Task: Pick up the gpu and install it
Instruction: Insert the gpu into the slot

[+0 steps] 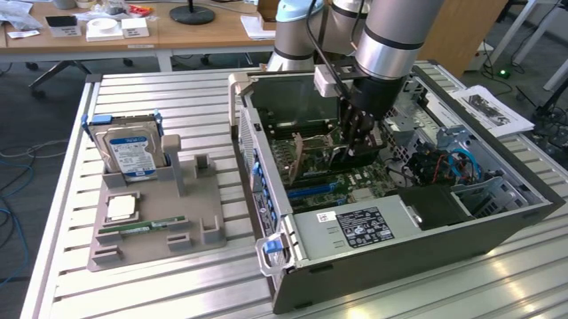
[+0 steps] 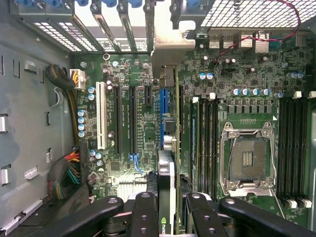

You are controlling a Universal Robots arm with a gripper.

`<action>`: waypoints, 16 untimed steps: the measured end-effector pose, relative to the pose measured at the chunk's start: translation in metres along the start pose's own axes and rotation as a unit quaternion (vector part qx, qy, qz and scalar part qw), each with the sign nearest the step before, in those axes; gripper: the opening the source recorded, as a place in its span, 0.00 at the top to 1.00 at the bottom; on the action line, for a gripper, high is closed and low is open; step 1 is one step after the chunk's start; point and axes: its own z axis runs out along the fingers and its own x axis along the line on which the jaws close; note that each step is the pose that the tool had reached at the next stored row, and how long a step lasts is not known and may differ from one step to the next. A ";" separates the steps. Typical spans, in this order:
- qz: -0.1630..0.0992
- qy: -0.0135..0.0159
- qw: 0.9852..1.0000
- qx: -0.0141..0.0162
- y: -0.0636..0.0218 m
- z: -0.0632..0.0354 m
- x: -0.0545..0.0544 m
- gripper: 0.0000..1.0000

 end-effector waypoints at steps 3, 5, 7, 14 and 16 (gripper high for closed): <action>0.000 0.000 1.000 0.000 0.0003 0.0003 -0.001 0.73; 0.000 0.000 1.000 0.000 0.0002 0.0002 -0.002 0.73; 0.000 0.000 1.000 0.000 0.0003 0.0002 -0.002 0.73; 0.000 0.000 1.000 0.000 0.0003 0.0022 -0.002 0.73; 0.000 0.000 1.000 0.000 0.0003 0.0023 -0.002 0.73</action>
